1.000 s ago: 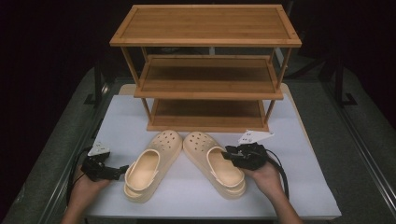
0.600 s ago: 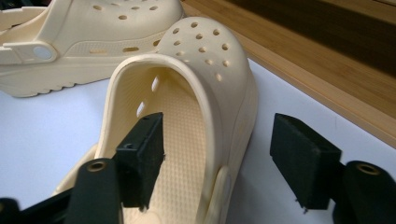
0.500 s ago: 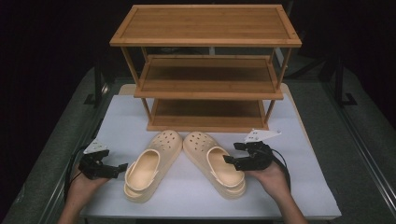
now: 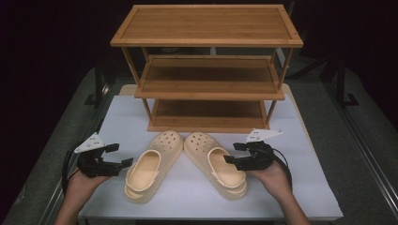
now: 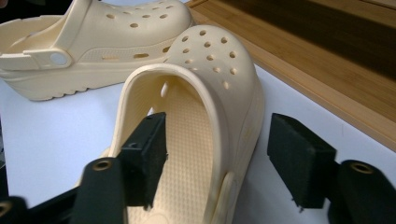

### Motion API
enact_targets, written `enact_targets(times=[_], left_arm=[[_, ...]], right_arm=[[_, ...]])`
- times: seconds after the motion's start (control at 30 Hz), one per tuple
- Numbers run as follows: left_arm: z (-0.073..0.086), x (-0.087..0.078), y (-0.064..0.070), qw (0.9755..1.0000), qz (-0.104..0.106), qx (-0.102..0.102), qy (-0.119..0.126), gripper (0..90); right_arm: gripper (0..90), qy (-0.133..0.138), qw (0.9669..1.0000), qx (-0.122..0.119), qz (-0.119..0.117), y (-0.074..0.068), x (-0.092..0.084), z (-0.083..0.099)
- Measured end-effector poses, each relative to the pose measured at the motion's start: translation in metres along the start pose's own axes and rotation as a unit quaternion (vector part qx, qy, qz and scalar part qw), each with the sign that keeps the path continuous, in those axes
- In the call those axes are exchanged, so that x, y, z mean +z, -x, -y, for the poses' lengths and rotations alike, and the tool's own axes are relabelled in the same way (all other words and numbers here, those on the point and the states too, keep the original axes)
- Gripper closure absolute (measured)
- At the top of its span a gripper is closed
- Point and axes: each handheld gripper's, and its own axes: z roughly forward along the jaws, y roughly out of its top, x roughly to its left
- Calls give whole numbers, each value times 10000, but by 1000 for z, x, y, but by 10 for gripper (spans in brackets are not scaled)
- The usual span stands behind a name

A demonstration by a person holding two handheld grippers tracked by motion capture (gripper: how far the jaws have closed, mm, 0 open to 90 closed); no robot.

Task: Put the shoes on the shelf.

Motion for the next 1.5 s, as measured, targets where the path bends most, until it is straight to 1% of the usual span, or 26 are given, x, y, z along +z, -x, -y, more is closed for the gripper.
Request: enact_targets(times=[0.03,0.07,0.1,0.13,0.17,0.27,0.37,0.47,0.53,0.6,0.63,0.7,0.77,0.8,0.83,0.9,0.97,1.03,1.1,1.2,1.33,1.5], left_arm=[[-1,2,2,10000,29,24,-11,151],[-5,7,5,9999,89,121,-29,179],[-5,7,5,9999,89,121,-29,195],[-7,10,7,9998,147,165,-23,195],[-9,12,9,9996,197,213,-9,248],[-13,21,13,9991,298,306,-48,325],[-15,27,17,9986,359,392,-67,429],[-15,32,19,9982,326,479,-132,496],[-15,34,19,9982,318,488,-161,553],[-14,35,19,9980,348,489,-176,632],[-14,35,19,9980,354,492,-194,657],[-15,35,19,9979,298,538,-218,708],[-16,34,20,9977,252,586,-238,744],[-16,33,21,9974,181,640,-263,761],[-17,32,22,9974,162,657,-264,777],[-17,32,22,9975,142,650,-256,793],[-17,32,23,9972,96,685,-265,807],[-18,31,25,9969,-9,735,-269,818],[-18,31,25,9970,-10,726,-265,823],[-19,30,26,9972,-43,694,-279,827],[-19,29,27,9980,-78,592,-220,830],[-20,28,27,9982,-41,564,-178,832]], right_arm=[[414,-6,10000,-29,-9,0,1,0],[455,10,10000,-67,-24,0,3,-1],[455,10,10000,-67,-24,0,3,-1],[467,6,10000,-89,-26,0,5,-1],[481,-24,9999,-109,-39,-1,7,-2],[523,-57,9999,-143,-60,0,12,-3],[574,-99,9998,-194,-42,1,17,-4],[615,-141,9996,-246,5,2,20,-4],[667,-152,9996,-254,23,3,20,-3],[721,-156,9995,-271,20,3,21,-3],[728,-154,9995,-282,27,3,21,-3],[750,-162,9994,-308,34,3,20,-3],[778,-165,9992,-365,57,3,19,-4],[787,-170,9991,-381,66,3,19,-4],[796,-183,9989,-424,86,2,19,-5],[809,-202,9986,-470,107,1,19,-5],[821,-195,9984,-508,146,0,19,-6],[829,-191,9983,-529,176,-1,18,-6],[835,-194,9980,-548,261,-1,17,-6],[840,-140,9982,-483,338,0,15,-6],[843,-64,9984,-412,386,2,10,-7],[842,31,9985,-354,420,4,4,-7]])
